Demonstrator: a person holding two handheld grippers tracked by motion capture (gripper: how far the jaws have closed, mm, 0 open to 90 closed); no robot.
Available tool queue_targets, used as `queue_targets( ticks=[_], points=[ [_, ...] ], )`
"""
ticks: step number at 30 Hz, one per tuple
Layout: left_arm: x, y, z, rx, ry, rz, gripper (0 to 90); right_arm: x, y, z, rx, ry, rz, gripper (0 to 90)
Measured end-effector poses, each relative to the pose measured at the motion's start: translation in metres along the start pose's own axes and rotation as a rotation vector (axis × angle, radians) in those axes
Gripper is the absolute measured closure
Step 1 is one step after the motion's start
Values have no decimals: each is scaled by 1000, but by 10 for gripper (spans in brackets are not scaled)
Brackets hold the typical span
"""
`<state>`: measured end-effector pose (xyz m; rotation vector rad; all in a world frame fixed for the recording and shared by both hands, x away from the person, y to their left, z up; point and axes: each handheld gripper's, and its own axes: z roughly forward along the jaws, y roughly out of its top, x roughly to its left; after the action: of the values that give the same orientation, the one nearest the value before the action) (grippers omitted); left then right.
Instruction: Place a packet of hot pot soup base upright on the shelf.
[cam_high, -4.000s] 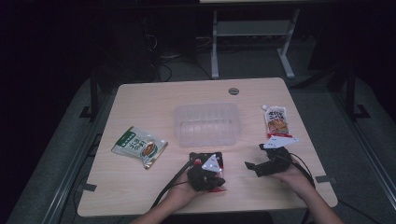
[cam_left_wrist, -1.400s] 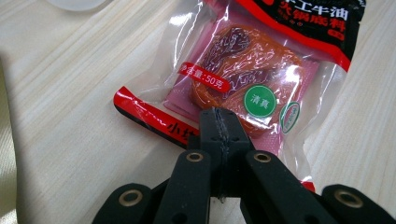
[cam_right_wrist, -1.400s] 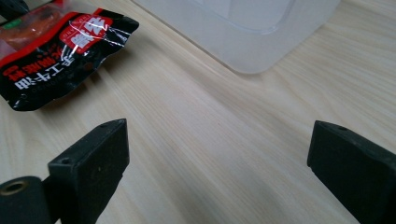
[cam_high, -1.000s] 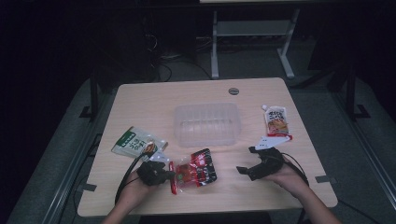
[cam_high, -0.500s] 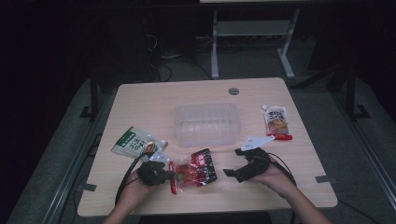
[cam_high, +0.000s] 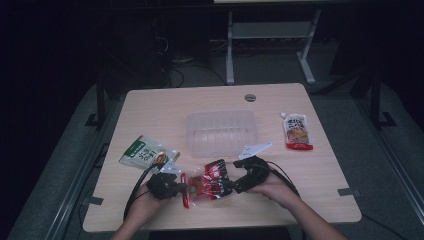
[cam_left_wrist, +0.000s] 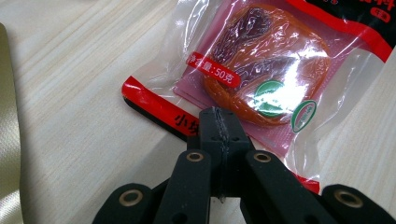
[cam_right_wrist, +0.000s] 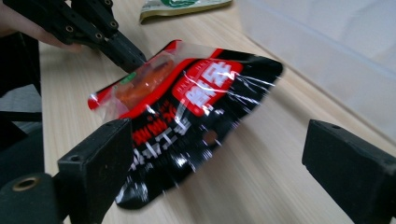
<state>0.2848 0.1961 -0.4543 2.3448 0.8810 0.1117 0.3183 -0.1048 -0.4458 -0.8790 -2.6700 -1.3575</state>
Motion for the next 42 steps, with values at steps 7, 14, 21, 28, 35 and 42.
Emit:
queue_targets(
  ticks=[7, 14, 21, 28, 35, 42],
  points=[
    [0, -1, 0, -3, 0, -9, 898, 0, 1, 16, 39, 24, 26, 85],
    [-1, -1, 0, -4, 6, -17, 898, -1, -2, 23, 36, 61, 58, 131],
    [-1, -1, 0, -6, 9, -21, 899, 4, 1, 32, 45, 115, 69, 186],
    [-1, -2, 0, -10, 13, -25, 899, 9, 4, 33, 36, 129, 43, 352],
    [-2, -2, 0, -14, 14, -33, 899, 11, 8, 34, 22, 139, 17, 518],
    [-2, -2, 0, -17, 11, -38, 899, 10, 9, 34, 31, 157, -4, 743]
  ],
)
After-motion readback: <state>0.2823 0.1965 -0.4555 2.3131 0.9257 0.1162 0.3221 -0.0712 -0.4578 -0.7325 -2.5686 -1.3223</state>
